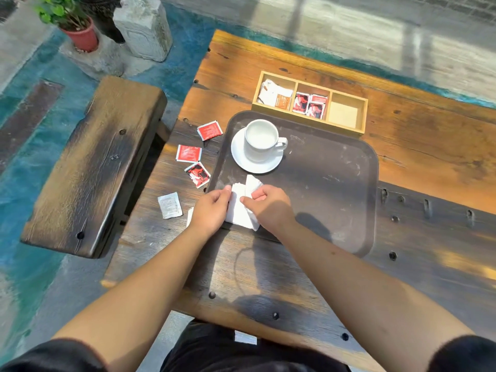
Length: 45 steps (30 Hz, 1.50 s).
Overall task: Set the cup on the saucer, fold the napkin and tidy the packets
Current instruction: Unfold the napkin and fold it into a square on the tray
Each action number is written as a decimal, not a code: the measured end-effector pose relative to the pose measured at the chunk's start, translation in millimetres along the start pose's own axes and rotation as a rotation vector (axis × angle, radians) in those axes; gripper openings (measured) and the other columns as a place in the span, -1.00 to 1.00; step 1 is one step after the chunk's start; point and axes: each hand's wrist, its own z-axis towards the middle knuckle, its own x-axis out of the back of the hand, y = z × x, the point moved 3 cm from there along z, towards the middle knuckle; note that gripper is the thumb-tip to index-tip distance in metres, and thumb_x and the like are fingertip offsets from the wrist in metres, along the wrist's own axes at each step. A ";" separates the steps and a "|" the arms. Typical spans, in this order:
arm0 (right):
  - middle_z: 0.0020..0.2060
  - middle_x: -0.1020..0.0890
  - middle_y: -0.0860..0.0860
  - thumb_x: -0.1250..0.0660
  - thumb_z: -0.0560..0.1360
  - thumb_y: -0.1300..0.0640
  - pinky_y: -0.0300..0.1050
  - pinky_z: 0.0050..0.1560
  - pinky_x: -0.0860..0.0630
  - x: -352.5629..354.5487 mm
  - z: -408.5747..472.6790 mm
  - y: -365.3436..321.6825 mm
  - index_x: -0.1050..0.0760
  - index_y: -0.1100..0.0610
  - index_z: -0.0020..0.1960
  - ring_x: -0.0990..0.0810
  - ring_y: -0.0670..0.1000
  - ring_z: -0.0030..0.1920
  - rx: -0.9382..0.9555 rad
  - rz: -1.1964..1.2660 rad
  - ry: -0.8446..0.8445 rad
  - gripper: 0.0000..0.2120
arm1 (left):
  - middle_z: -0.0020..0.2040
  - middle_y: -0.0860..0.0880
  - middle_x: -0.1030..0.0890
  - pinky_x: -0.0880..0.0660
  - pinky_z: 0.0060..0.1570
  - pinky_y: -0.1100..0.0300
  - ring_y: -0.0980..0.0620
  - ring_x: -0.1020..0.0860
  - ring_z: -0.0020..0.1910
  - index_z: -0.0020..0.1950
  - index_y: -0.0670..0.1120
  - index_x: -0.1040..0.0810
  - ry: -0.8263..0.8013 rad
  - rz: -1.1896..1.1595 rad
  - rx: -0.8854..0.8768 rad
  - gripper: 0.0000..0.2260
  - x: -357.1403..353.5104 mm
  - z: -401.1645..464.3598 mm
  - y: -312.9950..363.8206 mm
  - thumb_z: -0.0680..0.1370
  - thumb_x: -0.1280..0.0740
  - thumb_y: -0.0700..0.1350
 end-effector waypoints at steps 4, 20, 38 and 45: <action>-0.22 -0.65 -0.07 -0.49 0.40 -0.04 -0.08 -0.01 -0.55 -13.3 -2.4 -3.7 -0.57 0.05 -0.13 -0.62 0.01 -0.08 0.010 -0.028 -0.030 -0.81 | -0.23 -0.12 -0.66 -0.53 0.08 -0.01 -0.06 -0.63 -0.18 -0.11 -0.14 -0.67 -0.048 0.002 0.034 -0.45 1.4 -1.3 1.5 0.46 -0.26 0.35; 0.27 -0.44 0.09 -0.37 0.49 0.17 -0.04 0.19 -0.44 -1.9 -2.4 26.1 -0.38 0.06 0.40 -0.46 0.11 0.24 0.183 -0.353 -0.113 -0.51 | -0.27 0.10 -0.60 -0.51 -0.08 0.16 -0.02 -0.63 -0.14 -0.21 0.06 -0.52 0.013 0.402 0.035 -0.85 3.1 11.4 4.8 0.44 -0.49 -0.09; 0.03 -0.65 0.23 -0.38 0.50 0.27 -0.10 -0.21 -0.67 36.4 24.7 50.3 -0.42 0.18 0.05 -0.65 0.06 -0.10 -0.346 0.528 -0.203 -0.82 | -0.16 0.06 -0.62 -0.37 -0.26 0.30 0.13 -0.57 -0.19 0.03 -0.01 -0.53 0.048 0.163 0.021 -0.65 -15.7 4.7 20.0 0.43 -0.44 0.19; 0.20 -0.59 0.22 -0.26 0.52 0.42 0.05 0.03 -0.66 36.2 -8.9 81.7 -0.36 0.22 0.32 -0.66 0.19 0.12 -0.466 0.911 -0.190 -0.60 | 0.01 -0.15 -0.71 -0.61 0.09 -0.03 -0.10 -0.68 0.01 0.09 -0.22 -0.60 -0.197 0.045 0.266 -0.31 -50.1 -15.6 20.3 0.25 -0.50 0.32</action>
